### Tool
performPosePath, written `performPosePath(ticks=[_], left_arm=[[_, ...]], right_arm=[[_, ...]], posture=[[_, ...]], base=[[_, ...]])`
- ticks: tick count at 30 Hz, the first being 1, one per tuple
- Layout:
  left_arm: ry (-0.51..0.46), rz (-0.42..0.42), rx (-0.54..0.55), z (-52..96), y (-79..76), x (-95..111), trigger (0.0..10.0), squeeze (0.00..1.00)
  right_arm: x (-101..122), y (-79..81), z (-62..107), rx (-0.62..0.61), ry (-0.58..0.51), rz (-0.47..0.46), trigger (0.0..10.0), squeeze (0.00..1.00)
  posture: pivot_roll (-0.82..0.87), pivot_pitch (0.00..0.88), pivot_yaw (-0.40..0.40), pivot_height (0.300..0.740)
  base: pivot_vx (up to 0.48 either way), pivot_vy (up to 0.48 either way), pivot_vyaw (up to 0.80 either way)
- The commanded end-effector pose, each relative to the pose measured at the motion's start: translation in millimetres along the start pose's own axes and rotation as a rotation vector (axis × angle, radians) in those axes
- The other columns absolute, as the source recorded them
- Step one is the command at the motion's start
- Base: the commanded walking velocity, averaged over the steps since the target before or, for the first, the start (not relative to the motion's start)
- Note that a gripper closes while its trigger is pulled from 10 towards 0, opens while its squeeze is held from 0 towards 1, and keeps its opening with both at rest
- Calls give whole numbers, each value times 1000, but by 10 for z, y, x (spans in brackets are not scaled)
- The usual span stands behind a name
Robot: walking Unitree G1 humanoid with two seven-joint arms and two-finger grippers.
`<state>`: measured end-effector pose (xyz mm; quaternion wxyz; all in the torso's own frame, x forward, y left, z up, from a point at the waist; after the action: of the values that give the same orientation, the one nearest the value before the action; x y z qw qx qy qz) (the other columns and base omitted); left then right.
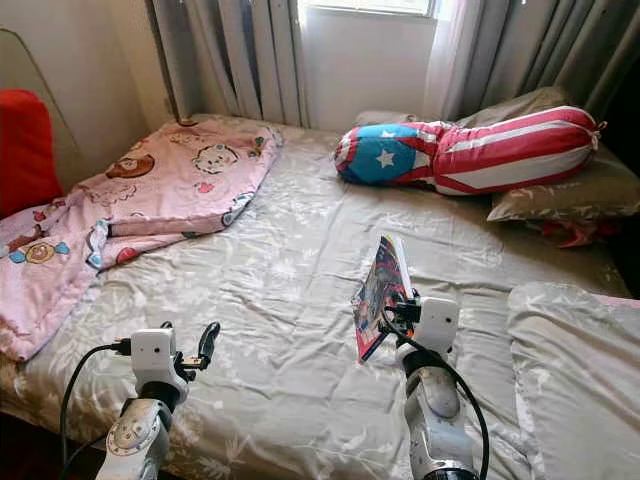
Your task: Clean up the room
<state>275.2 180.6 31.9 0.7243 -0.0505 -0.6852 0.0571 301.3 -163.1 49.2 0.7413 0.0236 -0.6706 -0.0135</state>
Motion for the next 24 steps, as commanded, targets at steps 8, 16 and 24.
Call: performPosePath(ticks=[8, 16, 24], left_arm=[[14, -14, -13, -3, -35, -6, 10000, 0], [18, -13, -13, 5, -31, -16, 10000, 0], [18, -10, -17, 3, -34, -17, 10000, 0]], right_arm=[[113, 10, -30, 8, -57, 7, 10000, 0], [102, 14, -27, 8, -50, 7, 10000, 0], [85, 15, -23, 6, -42, 12, 10000, 0]], posture=[[24, 0, -41, 665], [26, 0, -42, 665], [26, 0, -41, 665]], base=[[0, 0, 0], [0, 0, 0], [0, 0, 0]])
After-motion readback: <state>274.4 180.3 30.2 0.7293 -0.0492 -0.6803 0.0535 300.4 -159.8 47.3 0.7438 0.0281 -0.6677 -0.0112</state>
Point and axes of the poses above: a point about 5 cm out from each wrist's last joint towards the gripper, its own z axis pointing back from the gripper into the wrist, its own x axis along the axis of the wrist's last joint, y = z × x, the point moved 1 cm from there along -z, pointing out of the wrist towards the gripper, and after that the axes turned 8 degrees about z, right-handed, at the moved point
